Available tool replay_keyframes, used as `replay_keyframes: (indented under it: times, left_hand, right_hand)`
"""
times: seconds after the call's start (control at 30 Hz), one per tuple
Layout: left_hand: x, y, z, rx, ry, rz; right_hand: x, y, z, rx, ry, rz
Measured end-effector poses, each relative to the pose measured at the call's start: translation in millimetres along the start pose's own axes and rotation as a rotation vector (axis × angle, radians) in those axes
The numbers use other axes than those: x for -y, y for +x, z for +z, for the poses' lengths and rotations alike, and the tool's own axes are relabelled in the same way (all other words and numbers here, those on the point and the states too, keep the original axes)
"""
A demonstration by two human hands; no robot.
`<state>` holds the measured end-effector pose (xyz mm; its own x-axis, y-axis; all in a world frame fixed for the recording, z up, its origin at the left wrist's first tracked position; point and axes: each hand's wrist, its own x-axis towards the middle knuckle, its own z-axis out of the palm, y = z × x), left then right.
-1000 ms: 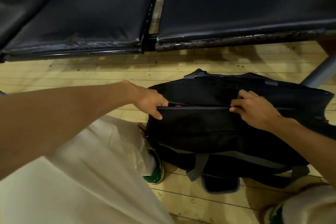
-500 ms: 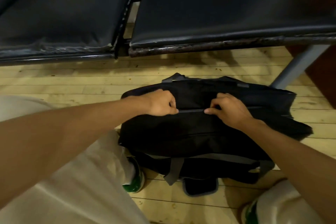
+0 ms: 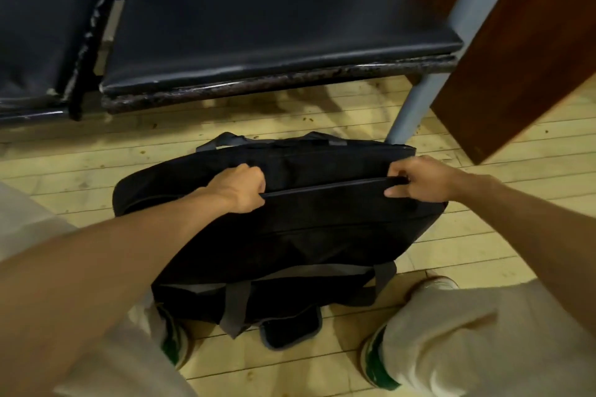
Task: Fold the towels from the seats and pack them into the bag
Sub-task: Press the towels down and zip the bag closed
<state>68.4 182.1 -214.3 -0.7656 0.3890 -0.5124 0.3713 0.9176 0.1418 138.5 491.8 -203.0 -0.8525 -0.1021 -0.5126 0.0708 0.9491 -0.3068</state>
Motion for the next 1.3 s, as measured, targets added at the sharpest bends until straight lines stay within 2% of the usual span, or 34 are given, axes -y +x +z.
replay_keyframes:
  times: [0.17,0.3,0.37,0.5,0.67,0.73,0.8,0.87,0.93,1.03,1.2,1.3]
  left_hand:
    - [-2.8,0.9,1.4,-0.005,0.068,0.028]
    - [-5.6,-1.7,-4.9,0.048,0.047,-0.013]
    - [-13.6,-1.7,-9.0,0.08,-0.047,0.008]
    - [-77.1,9.9,-9.5,0.015,-0.37,0.161]
    - [-178.7,46.6,1.1,-0.045,-0.527,0.257]
    - [-194.6,62.1,4.8,-0.056,-0.496,0.229]
    - [-197.7,74.1,7.1,-0.006,-0.412,0.221]
    - [-195.5,80.0,4.8,0.051,-0.39,0.259]
    - [-192.5,85.4,2.7,0.081,-0.399,0.294]
    - [-191.4,94.3,5.1,0.057,-0.381,0.301]
    - [-201.5,104.4,12.8,-0.081,-0.279,0.293]
    - [-205.5,108.4,15.4,-0.098,-0.244,0.3]
  right_hand:
    - [-10.4,-8.1,-35.8,0.103,-0.109,0.052]
    - [-10.3,1.1,-33.8,-0.014,-0.144,0.032]
    - [-14.1,6.0,-21.3,-0.097,-0.083,0.02]
    - [-19.3,11.0,-9.2,-0.172,0.057,0.027]
    - [-31.7,8.0,-15.7,-0.191,0.183,0.039]
    - [-50.6,7.9,-16.5,-0.278,0.262,0.097]
    - [-76.7,12.3,-10.9,-0.37,0.399,0.242]
    - [-100.4,19.3,0.7,-0.378,0.548,0.414]
    - [-116.5,29.9,18.3,-0.314,0.637,0.512]
    - [-117.1,42.3,42.7,-0.209,0.804,0.561]
    - [-115.3,65.8,73.8,-0.201,1.095,0.574]
    - [-117.3,68.4,75.7,-0.237,1.086,0.601]
